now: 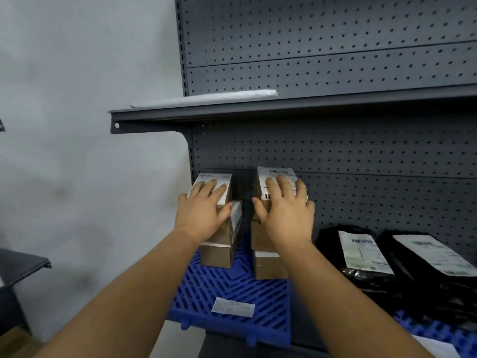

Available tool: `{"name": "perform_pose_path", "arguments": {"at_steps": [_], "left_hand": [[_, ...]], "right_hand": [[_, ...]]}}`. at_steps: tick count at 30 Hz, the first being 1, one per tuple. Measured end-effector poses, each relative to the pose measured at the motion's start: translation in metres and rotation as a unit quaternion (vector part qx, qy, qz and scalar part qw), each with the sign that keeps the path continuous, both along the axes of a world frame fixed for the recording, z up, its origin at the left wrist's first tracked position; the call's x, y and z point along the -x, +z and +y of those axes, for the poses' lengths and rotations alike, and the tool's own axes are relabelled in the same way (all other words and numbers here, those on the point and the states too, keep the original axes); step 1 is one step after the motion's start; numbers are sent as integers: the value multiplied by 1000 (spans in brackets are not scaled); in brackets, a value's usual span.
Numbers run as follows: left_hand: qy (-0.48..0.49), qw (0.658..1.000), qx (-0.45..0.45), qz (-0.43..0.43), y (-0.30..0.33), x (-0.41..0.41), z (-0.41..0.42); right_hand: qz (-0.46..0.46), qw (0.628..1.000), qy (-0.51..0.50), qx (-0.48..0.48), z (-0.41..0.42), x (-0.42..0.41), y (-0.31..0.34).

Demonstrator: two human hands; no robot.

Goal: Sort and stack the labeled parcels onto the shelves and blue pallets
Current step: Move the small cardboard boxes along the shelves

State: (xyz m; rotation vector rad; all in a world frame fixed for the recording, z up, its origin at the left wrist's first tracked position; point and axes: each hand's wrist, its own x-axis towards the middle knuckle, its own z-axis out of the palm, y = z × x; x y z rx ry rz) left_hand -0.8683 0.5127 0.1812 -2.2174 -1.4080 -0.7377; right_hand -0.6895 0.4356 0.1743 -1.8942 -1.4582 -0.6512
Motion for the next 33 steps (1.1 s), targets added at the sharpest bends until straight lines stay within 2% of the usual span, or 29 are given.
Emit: {"name": "perform_pose_path", "arguments": {"at_steps": [9, 14, 21, 26, 33], "left_hand": [[-84, 996, 4, -12, 2, -9, 54], [-74, 997, -14, -19, 4, -9, 64], [-135, 988, -54, -54, 3, -2, 36], [-166, 984, -19, -64, -6, 4, -7], [-192, 969, 132, -86, -49, -13, -101]], "right_hand": [[0, 993, -69, 91, 36, 8, 3], [-16, 990, -84, 114, 39, 6, 4], [-74, 997, -11, -25, 10, 2, -5], [-47, 998, 19, -23, -30, -3, -15], [19, 998, 30, 59, -115, -26, -53]]}}
